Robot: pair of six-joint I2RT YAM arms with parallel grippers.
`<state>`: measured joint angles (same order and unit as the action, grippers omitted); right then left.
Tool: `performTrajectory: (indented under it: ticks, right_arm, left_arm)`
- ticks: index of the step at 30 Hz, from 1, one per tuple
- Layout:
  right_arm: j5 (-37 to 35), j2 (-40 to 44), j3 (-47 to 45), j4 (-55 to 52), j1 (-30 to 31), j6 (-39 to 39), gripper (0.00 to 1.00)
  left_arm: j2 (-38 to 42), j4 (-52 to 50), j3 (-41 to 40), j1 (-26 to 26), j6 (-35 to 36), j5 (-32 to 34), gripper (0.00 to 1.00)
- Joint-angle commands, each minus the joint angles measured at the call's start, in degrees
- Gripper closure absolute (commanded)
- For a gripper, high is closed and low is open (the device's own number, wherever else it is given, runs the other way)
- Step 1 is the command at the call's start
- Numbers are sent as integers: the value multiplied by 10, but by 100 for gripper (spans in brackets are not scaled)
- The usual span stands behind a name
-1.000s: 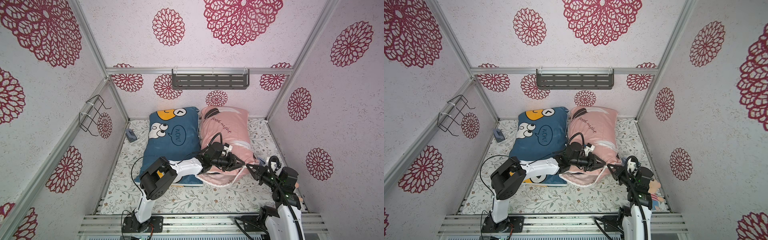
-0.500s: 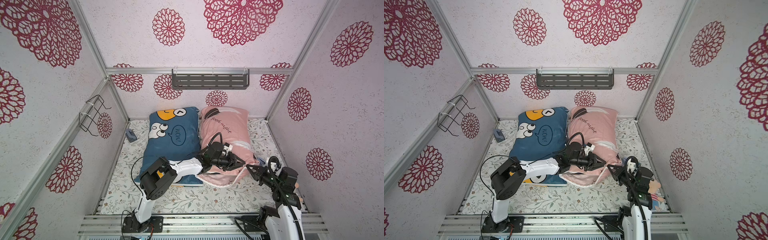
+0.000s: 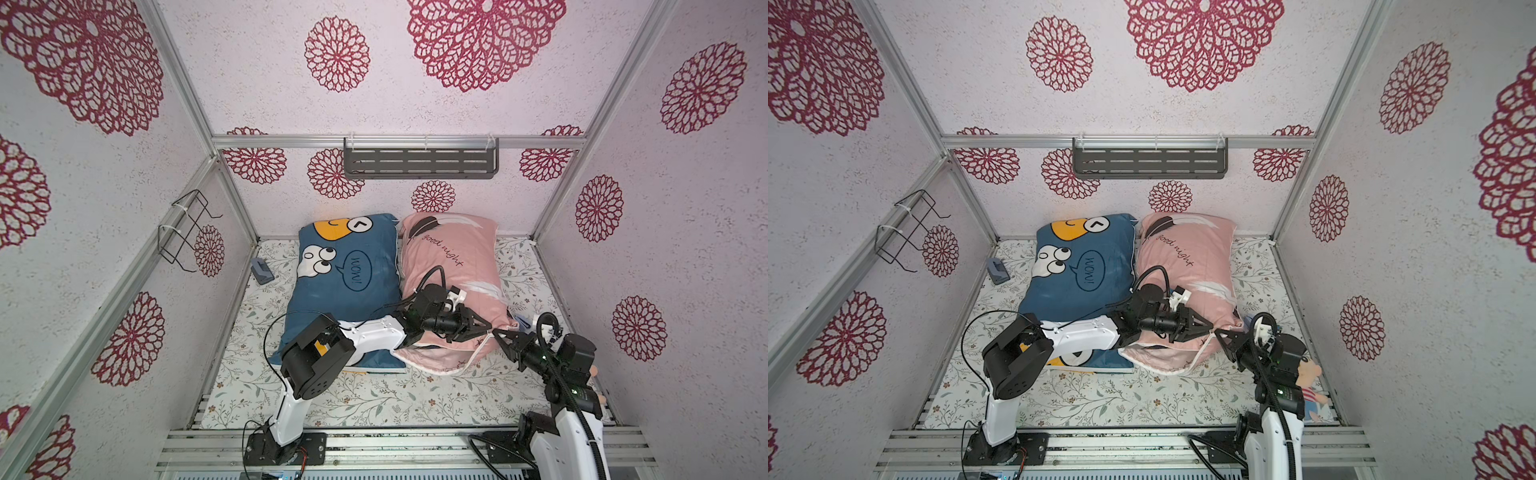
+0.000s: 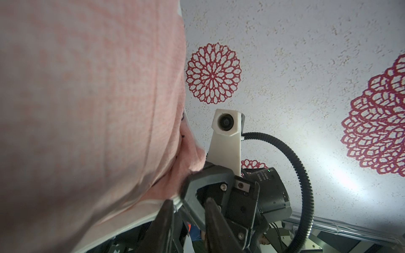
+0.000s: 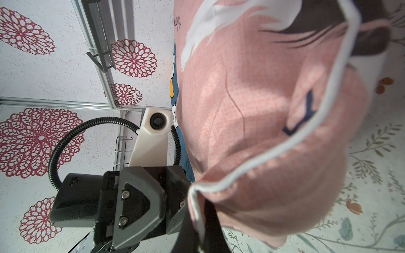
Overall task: Zip up pillowcases
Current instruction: Zip the zipper on the pillowcase.
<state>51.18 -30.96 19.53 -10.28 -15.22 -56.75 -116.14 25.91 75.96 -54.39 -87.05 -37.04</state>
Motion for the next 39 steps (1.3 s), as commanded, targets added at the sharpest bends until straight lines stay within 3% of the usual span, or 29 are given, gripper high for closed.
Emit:
performTrajectory:
  ticks: [1,5,13,26,29,35,39]
  right_arm:
    - [5,8,19,30,-1,-11,100]
    - [5,11,20,28,-1,-12,100]
    - [3,11,17,26,-2,-9,100]
    - [-4,11,14,24,-1,-8,100]
    - [-4,12,17,19,-1,-7,100]
    - [-12,14,16,19,-1,-10,100]
    - [-15,13,15,20,-1,-9,100]
  left_arm:
    - [-16,23,-3,-5,-11,-11,72]
    - [-19,35,-9,-5,-17,-11,70]
    - [-21,51,-8,-5,-27,-10,75]
    - [-23,48,-9,-7,-28,-12,92]
    - [-26,49,-6,-9,-29,-16,91]
    - [-25,51,-7,-8,-30,-19,79]
    - [-24,52,-8,-8,-29,-19,82]
